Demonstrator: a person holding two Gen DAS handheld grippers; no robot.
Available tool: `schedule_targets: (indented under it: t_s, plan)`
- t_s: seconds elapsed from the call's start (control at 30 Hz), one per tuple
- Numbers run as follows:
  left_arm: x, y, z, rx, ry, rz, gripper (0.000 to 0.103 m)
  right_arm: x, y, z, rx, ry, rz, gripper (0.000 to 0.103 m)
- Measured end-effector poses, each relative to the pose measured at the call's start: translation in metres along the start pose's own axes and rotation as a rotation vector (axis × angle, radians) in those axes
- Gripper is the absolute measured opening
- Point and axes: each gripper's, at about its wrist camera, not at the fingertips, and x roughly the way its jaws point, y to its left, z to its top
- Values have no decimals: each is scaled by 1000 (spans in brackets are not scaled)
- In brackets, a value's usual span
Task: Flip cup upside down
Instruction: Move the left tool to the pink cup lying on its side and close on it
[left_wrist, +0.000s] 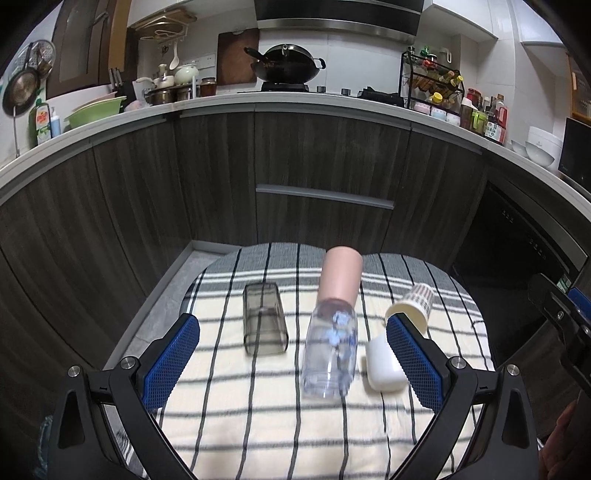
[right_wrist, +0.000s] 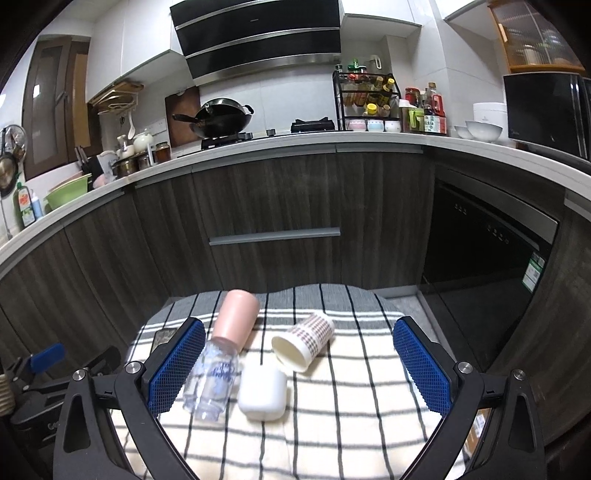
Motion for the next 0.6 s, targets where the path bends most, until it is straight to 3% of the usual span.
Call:
schedule_targets:
  t_s: [0.6]
  plan:
    - [137,-33,45,81,138,-64,103,104,4,27,-33,62,-62,102]
